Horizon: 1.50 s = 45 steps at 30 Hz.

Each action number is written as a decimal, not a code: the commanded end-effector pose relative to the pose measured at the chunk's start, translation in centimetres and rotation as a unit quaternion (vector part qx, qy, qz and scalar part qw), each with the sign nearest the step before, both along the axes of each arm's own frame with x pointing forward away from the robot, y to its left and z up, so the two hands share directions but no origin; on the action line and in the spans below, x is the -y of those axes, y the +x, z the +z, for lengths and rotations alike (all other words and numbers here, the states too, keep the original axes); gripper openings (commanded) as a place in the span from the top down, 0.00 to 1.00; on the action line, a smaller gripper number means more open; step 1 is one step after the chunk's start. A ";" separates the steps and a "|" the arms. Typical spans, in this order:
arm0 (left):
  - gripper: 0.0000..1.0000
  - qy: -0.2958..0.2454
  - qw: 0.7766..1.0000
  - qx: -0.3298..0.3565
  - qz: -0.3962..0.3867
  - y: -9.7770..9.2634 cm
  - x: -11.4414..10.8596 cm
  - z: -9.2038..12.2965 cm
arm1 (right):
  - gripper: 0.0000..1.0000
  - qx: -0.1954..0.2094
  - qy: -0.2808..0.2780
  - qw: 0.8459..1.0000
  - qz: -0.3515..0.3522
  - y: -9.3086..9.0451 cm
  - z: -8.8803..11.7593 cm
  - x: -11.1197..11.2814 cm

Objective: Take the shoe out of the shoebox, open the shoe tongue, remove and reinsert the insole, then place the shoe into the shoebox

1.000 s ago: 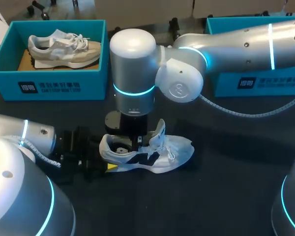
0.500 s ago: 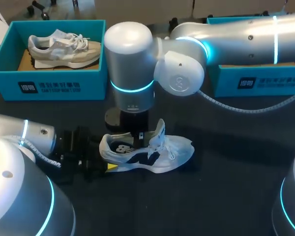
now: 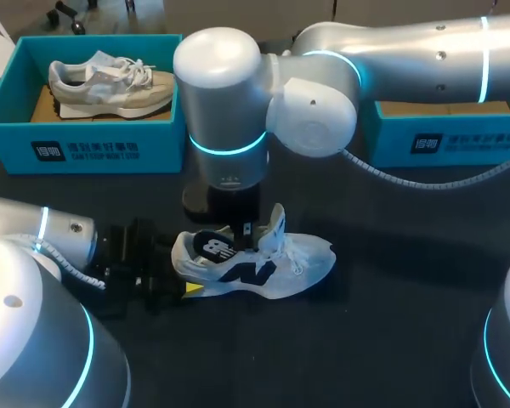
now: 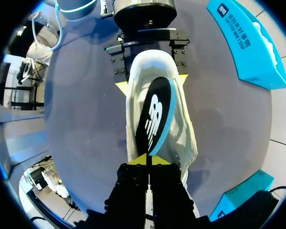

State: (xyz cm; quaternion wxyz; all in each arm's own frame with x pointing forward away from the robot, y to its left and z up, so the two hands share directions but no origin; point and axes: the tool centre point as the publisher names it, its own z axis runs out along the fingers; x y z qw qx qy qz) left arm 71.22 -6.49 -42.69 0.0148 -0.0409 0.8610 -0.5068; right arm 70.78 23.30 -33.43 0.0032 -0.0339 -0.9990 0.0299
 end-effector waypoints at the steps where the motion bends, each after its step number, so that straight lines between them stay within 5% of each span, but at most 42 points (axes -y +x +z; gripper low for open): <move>1: 1.00 0.002 1.000 -0.001 0.000 0.3 0.3 -0.5 | 1.00 0.002 -0.003 1.000 0.002 0.1 0.8 0.5; 24: 1.00 0.002 1.000 -0.001 0.000 0.3 0.3 -0.5 | 1.00 0.001 0.051 0.996 0.075 3.3 2.8 -1.0; 41: 1.00 0.002 1.000 -0.001 0.000 0.3 0.3 -0.5 | 0.98 -0.036 0.110 0.981 0.154 4.0 1.6 -4.1; 42: 1.00 0.002 1.000 -0.001 0.000 0.3 0.3 -0.5 | 0.60 -0.038 0.118 0.980 0.159 4.0 1.6 -4.1; 43: 1.00 0.002 1.000 -0.001 0.000 0.3 0.3 -0.5 | 0.08 -0.036 0.127 0.978 0.163 3.9 1.6 -4.2; 45: 1.00 0.002 1.000 -0.001 0.000 0.3 0.3 -0.5 | 0.00 -0.037 0.147 0.975 0.164 3.8 1.8 -4.1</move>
